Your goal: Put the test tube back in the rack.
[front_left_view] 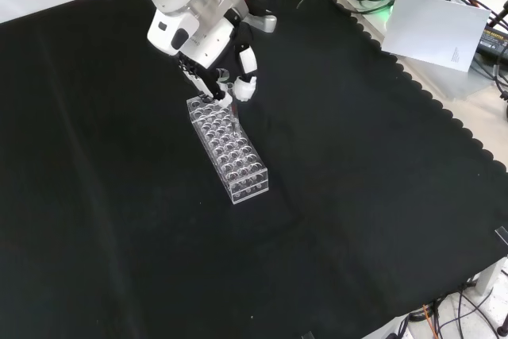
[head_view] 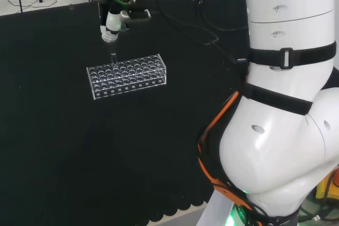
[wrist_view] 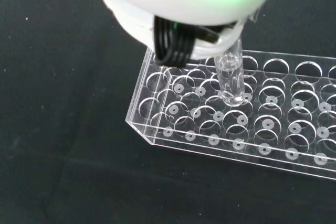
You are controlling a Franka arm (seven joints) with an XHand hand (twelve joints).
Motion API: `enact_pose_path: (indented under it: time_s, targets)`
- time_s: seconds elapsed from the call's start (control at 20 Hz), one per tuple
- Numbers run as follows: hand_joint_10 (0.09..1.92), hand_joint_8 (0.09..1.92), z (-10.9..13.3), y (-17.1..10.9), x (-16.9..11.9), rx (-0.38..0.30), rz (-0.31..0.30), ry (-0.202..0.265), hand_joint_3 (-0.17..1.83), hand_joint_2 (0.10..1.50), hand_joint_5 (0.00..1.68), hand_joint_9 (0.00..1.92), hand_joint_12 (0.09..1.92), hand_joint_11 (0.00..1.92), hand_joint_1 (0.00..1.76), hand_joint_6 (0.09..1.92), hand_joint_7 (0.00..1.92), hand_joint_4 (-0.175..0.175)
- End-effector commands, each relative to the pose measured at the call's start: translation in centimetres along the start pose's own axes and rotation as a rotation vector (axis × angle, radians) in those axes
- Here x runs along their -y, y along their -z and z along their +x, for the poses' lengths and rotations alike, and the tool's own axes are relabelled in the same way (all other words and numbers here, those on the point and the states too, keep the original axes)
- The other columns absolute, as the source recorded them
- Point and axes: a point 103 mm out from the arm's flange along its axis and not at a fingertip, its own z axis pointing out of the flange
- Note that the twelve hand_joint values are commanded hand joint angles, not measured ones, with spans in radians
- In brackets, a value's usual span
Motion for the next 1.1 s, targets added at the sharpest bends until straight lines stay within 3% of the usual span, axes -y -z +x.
enact_pose_path:
  time_s: [0.05,1.1]
  targets:
    - [0.63,0.59,-0.2,0.0,-0.2,-0.008,0.003,-0.002,0.68,0.6,1.46,1.65,1.0,1.4,1.34,0.09,1.46,-0.175]
    - [0.63,0.59,-0.6,-0.5,-1.6,-0.024,0.011,-0.004,0.68,0.6,1.46,1.65,1.0,1.4,1.34,0.09,1.46,-0.175]
